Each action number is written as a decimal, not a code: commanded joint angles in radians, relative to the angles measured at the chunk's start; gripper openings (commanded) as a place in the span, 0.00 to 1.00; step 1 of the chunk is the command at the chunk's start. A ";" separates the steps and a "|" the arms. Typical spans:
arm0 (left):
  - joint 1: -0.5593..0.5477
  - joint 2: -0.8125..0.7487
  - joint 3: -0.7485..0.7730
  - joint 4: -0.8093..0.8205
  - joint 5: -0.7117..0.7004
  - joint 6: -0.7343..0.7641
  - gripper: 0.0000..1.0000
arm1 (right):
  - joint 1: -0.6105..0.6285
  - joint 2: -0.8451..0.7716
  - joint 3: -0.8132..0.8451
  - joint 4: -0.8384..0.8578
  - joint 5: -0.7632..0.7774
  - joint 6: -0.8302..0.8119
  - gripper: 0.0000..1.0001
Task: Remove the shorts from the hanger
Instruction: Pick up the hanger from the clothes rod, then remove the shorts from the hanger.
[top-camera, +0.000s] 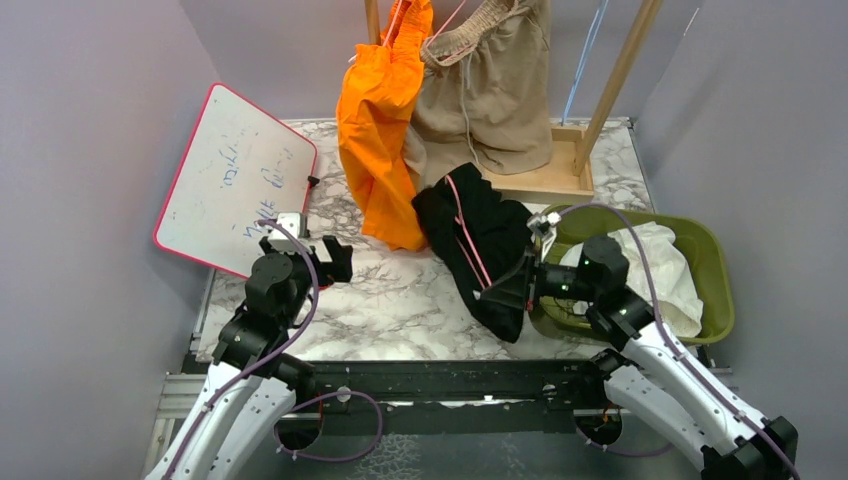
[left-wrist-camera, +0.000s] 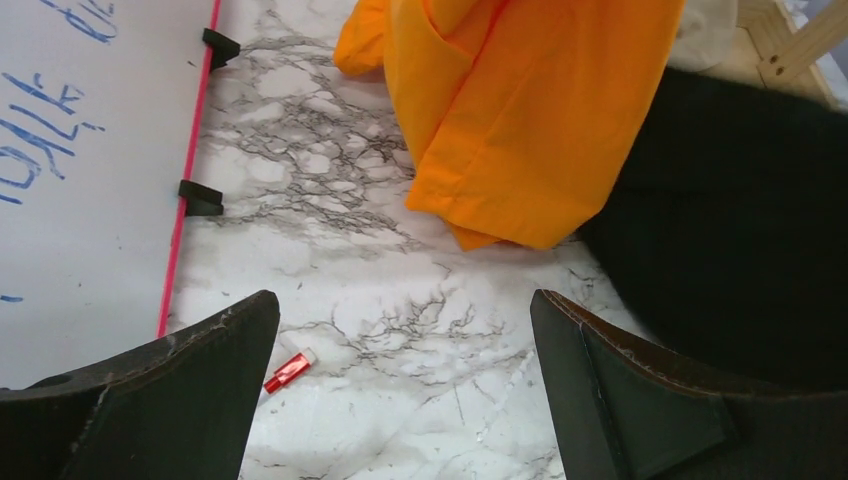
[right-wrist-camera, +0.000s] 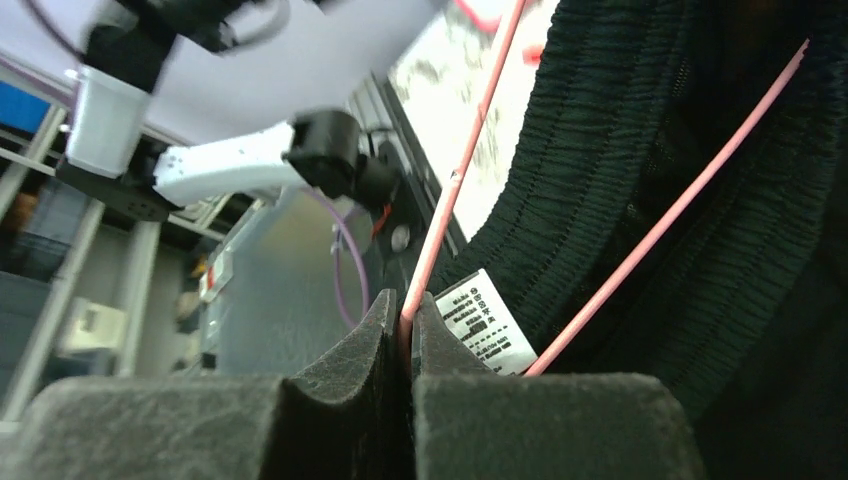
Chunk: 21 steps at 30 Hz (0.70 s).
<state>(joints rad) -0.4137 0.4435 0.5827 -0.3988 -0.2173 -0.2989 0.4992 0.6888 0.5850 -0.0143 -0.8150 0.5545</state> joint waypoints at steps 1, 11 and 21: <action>0.003 0.005 0.047 0.054 0.140 -0.030 0.99 | 0.003 -0.036 -0.144 0.097 -0.059 0.104 0.01; -0.038 0.221 -0.004 0.305 0.637 -0.382 0.87 | 0.006 0.031 -0.204 0.072 -0.030 0.048 0.01; -0.479 0.436 -0.029 0.557 0.176 -0.562 0.85 | 0.055 0.130 -0.210 0.125 0.021 0.017 0.01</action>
<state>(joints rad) -0.7410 0.7639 0.5419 -0.0135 0.1799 -0.7525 0.5354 0.7975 0.3691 0.0525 -0.8234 0.6071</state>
